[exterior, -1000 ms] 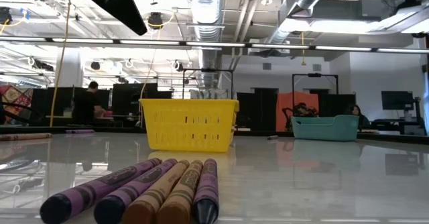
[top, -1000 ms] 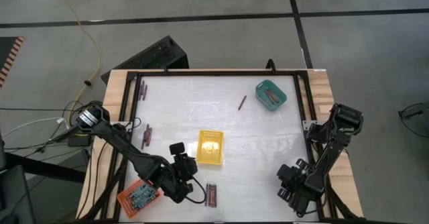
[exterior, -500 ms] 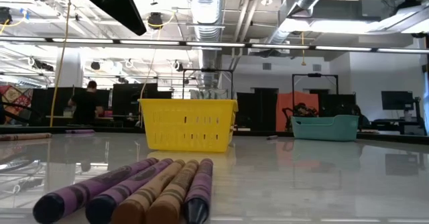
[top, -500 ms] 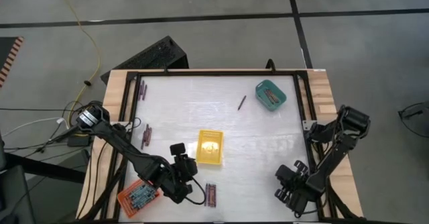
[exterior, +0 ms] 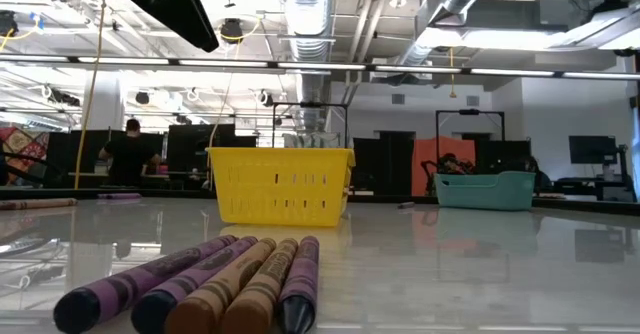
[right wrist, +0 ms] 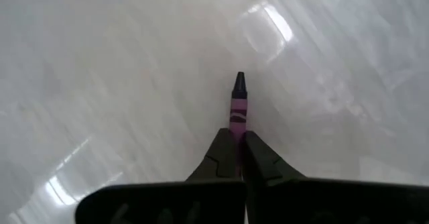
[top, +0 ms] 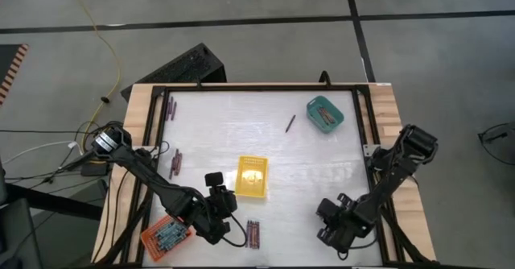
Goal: Sort crayons
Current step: Put the violet crayon into the yellow basket
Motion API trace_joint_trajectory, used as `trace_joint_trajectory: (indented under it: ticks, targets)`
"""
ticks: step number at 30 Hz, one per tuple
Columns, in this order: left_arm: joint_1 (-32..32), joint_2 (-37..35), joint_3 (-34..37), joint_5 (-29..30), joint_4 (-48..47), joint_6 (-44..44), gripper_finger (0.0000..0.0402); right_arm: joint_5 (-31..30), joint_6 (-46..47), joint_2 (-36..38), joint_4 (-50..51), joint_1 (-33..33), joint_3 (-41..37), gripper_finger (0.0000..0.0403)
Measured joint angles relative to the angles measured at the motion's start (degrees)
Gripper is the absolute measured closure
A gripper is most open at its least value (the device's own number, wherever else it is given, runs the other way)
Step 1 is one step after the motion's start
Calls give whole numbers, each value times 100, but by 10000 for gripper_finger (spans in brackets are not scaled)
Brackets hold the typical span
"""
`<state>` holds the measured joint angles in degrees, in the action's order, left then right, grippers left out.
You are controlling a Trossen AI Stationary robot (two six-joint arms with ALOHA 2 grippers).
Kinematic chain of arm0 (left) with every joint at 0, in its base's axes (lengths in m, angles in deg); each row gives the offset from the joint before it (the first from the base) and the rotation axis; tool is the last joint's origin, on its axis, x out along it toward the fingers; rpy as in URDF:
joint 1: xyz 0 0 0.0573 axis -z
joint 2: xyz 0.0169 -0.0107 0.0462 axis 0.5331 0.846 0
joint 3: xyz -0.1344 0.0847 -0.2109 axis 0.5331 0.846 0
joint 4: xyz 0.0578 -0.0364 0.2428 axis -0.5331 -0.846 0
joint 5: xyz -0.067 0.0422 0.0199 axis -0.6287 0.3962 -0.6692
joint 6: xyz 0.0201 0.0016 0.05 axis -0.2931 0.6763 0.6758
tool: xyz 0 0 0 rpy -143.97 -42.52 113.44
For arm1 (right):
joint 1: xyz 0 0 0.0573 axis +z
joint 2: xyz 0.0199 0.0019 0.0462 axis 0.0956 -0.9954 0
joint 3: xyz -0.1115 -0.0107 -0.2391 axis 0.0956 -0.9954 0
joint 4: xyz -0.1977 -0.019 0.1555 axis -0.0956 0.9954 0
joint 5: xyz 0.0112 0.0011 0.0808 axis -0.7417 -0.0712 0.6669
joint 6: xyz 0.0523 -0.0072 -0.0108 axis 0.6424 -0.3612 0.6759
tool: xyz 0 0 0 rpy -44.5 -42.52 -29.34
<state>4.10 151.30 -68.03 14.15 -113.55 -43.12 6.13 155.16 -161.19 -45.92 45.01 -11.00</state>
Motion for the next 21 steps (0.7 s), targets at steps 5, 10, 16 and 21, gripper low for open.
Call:
trace_joint_trajectory:
  ticks: [5,10,16,21]
  targets:
    - [2,0,0,-135,-1,0,265,-175,-356,-2,158,-122,209,401]
    - [6,0,0,-260,0,-77,265,-267,-617,-14,299,-234,309,402]
    - [33,2,0,-260,0,-152,265,-286,-787,-15,265,-281,316,402]
    - [35,2,0,-260,0,-171,265,-286,-803,-15,262,-283,316,402]
